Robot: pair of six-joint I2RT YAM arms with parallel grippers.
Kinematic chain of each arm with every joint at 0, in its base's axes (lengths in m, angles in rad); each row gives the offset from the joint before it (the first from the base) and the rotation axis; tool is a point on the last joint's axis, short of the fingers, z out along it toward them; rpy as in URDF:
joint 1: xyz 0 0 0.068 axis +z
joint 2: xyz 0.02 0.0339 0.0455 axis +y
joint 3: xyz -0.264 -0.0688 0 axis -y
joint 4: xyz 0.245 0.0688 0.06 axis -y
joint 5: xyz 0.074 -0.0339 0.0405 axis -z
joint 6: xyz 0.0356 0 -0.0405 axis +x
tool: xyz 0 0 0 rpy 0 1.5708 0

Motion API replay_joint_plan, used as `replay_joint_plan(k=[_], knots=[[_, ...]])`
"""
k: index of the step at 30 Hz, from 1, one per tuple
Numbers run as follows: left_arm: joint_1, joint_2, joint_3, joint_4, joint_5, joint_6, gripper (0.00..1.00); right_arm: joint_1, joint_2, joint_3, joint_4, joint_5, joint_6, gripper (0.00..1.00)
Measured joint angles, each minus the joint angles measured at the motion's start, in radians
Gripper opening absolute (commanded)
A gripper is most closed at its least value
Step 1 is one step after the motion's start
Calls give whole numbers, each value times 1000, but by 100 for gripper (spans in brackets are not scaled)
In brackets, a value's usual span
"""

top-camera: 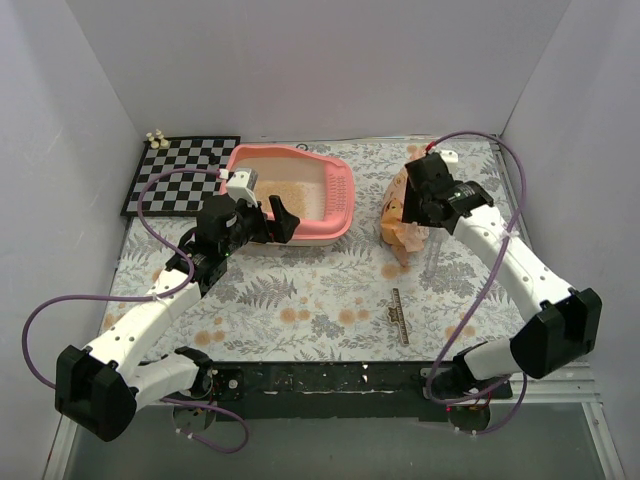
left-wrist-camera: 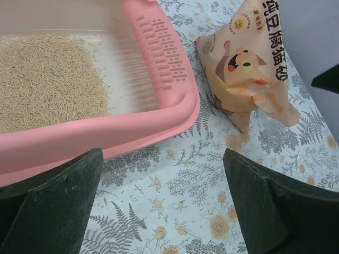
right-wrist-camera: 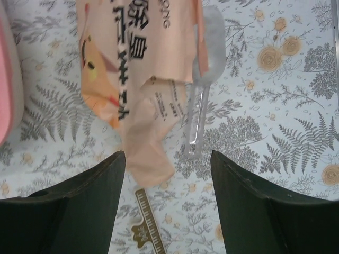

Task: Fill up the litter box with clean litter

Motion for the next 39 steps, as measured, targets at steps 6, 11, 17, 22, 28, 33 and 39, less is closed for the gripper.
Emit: replay_joint_plan(k=[6,11,17,22,28,33,39], knots=[[0,0,0,0,9,-3,98,-136,154,68,108,-82,-105,72],[3,0,0,0,17,-6,98,-168,274,131,189,-146,-163,71],[11,6,0,-1,18,-6,98,-195,346,143,231,-186,-182,65],[16,8,0,-4,20,-6,98,-207,397,143,239,-197,-183,2],[26,11,0,-6,30,-6,98,-207,405,133,268,-235,-219,1],[40,18,0,-7,44,-10,98,-206,362,103,298,-249,-280,1],[53,21,0,-6,57,-14,98,-157,297,106,274,-238,-399,1]])
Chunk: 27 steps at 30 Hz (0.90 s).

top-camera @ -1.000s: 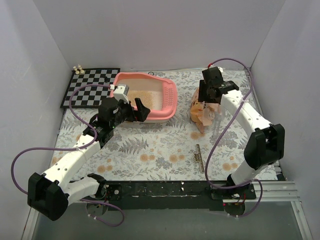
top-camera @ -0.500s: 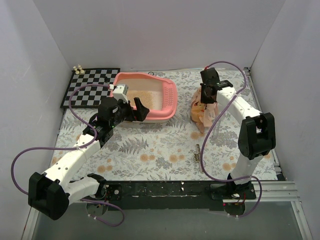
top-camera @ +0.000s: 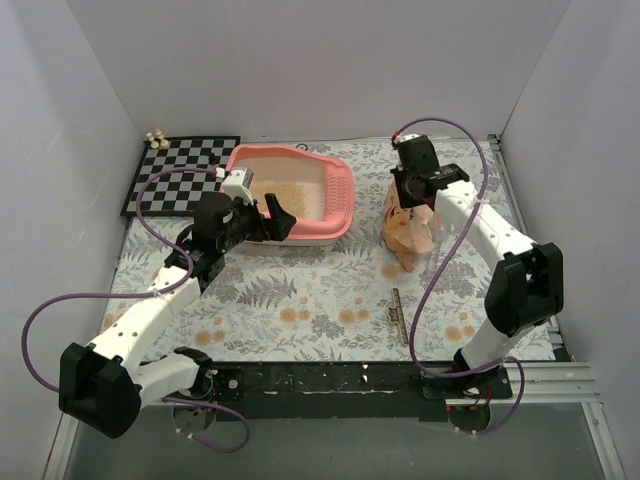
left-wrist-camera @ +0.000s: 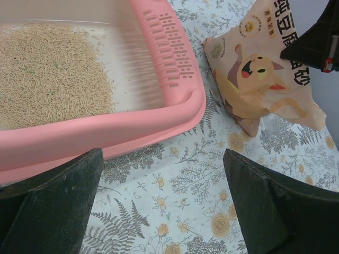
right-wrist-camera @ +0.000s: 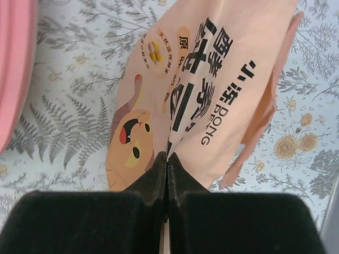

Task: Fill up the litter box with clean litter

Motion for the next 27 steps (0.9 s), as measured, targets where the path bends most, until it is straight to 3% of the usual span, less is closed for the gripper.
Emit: replay_joint_plan(k=[8,18,21,22,27], knots=[[9,-11,0,0,6,-7,98,224,-90,125,-129,49,-168,1],[14,-68,-8,5,6,-11,98,343,-262,311,-92,62,-229,1],[14,-76,-18,6,6,-15,98,362,-261,299,-97,85,-219,48],[14,-77,-19,6,7,-16,98,367,-259,290,-101,93,-207,59],[14,-77,-19,6,13,-19,98,332,-217,265,-151,164,-132,70]])
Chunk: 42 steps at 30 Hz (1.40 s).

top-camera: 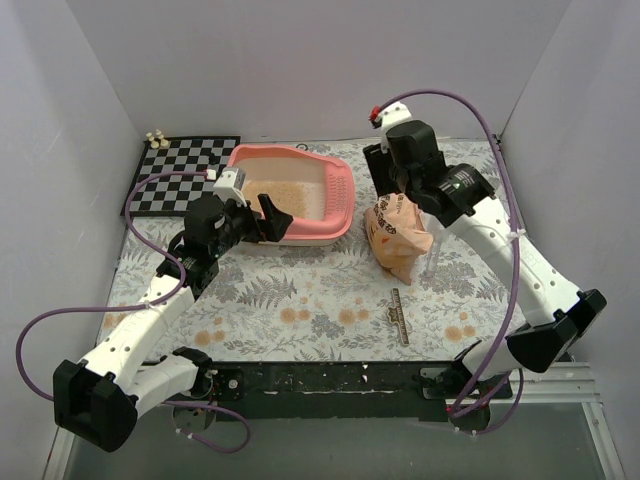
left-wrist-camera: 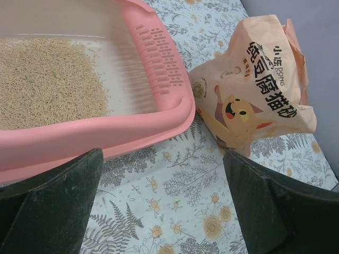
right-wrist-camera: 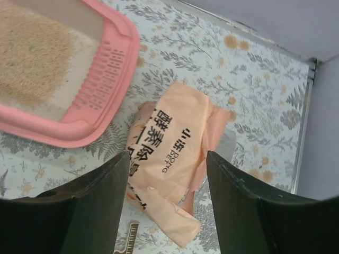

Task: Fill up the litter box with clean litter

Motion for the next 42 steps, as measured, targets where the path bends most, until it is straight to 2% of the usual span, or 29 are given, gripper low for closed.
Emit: replay_joint_plan(k=[6,11,16,21,31,35,38,40,42], knots=[[0,0,0,0,6,0,98,-180,-5,-78,-3,-3,153,82],[0,0,0,0,15,0,98,-310,-42,-229,27,-80,252,83],[0,2,0,0,24,0,98,-413,-87,-372,93,-223,301,84],[0,13,0,0,31,0,98,-476,-109,-452,177,-375,319,84],[0,17,0,-3,34,0,98,-484,-105,-559,338,-613,341,81],[0,24,0,-3,35,0,98,-484,-92,-585,399,-685,362,74],[2,26,0,-5,35,0,98,-484,-80,-607,432,-721,377,65],[3,26,0,-5,35,0,98,-484,-67,-610,439,-742,385,53],[4,26,0,-6,35,0,98,-485,-57,-610,452,-755,388,36]])
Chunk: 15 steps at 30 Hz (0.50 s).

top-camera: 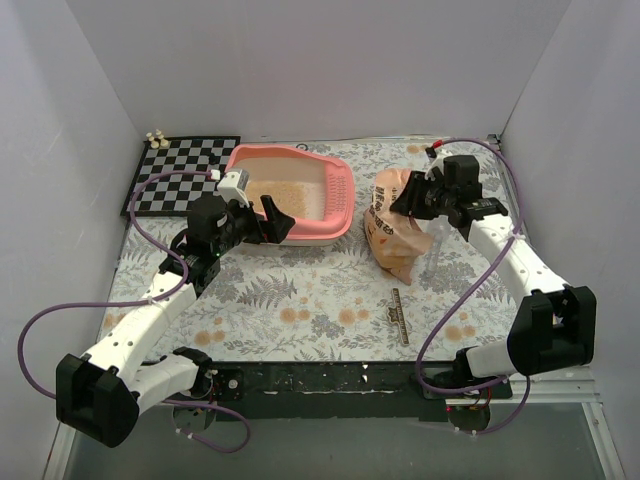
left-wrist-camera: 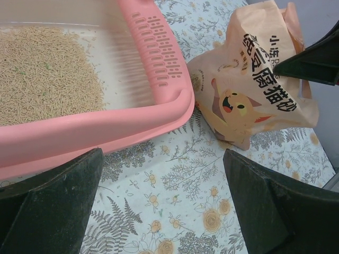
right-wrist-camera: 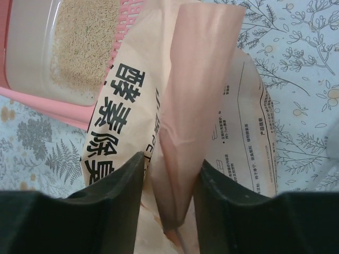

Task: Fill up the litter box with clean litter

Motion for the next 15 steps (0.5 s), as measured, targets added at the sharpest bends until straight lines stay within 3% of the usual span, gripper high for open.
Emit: replay_joint_plan(k=[1,3,15], knots=[[0,0,0,0,0,0,98,0,3,0,5,-5,3,28],[0,0,0,0,2,0,98,-1,3,-1,13,-7,7,2],[0,0,0,0,7,0,98,33,-55,24,-14,43,-80,1]])
